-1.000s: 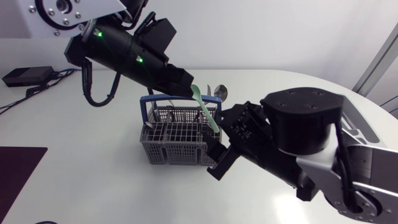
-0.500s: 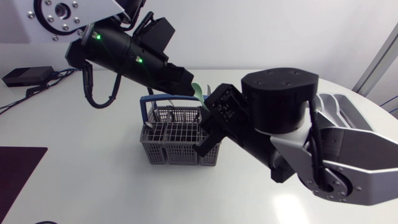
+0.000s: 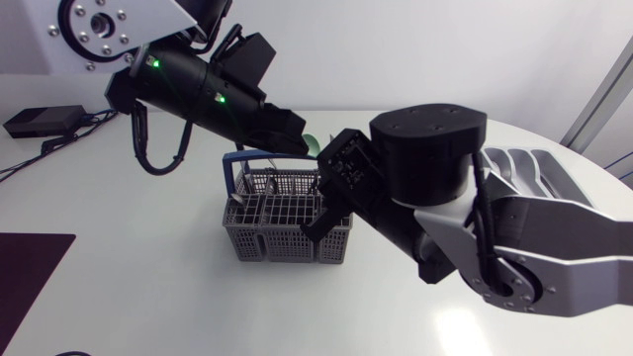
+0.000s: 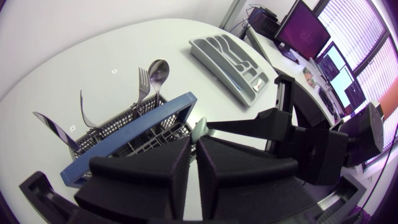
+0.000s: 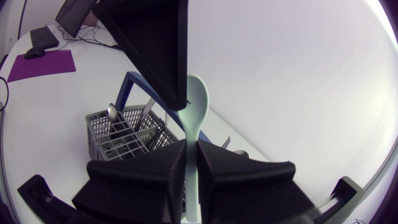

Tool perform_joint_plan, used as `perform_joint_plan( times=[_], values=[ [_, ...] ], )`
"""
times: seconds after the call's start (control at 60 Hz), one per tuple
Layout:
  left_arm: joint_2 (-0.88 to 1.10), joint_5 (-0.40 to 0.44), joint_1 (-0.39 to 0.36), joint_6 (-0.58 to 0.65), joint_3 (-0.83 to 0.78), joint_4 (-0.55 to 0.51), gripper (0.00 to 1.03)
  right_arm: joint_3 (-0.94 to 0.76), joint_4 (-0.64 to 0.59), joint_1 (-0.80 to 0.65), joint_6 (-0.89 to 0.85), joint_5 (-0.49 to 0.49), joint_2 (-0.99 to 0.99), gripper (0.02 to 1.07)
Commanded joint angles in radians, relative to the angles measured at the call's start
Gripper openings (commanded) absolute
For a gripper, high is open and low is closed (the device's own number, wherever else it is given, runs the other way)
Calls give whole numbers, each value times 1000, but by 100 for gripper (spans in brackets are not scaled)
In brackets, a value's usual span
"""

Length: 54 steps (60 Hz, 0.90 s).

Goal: Sort the cutlery from the basket into the organizer compartments.

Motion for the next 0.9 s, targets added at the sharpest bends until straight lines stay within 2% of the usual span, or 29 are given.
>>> perform_joint_plan(
  times=[0.0, 0.083, 0.15, 0.233, 0.317, 0.383, 0.417, 0.6, 0.717, 0.8, 0.883],
  values=[
    [-22, 23, 1, -24, -27, 17, 9, 17, 8, 6, -14, 2, 12, 8],
    [-28, 24, 1, -26, -24, 23, 10, 6, 6, 10, -19, 0, 1, 8],
    [-40, 24, 7, -32, -24, 32, 19, -1, 3, 13, -21, -1, -11, 8],
    [-55, 24, 10, -40, -22, 52, 44, -7, -9, 13, -24, -9, -24, 8],
    [-71, 35, 27, -47, -21, 80, 60, -18, -20, 13, -30, -18, -40, 8],
    [-85, 58, 46, -57, -16, 107, 77, -27, -37, 15, -37, -26, -56, 8],
    [-89, 58, 55, -57, -10, 112, 81, -33, -47, 15, -39, -38, -68, 7],
    [-114, 56, 99, -6, -8, 149, 87, -86, -122, -27, -51, -119, -154, 8],
    [-114, 44, 109, 86, -27, 147, 90, -118, -204, -108, -59, -224, -238, 8],
    [-129, 43, 99, 210, -67, 149, 90, -139, -262, -168, -82, -296, -298, 7],
    [-151, 41, 82, 285, -111, 187, 96, -147, -331, -258, -105, -394, -350, 8]
  ],
)
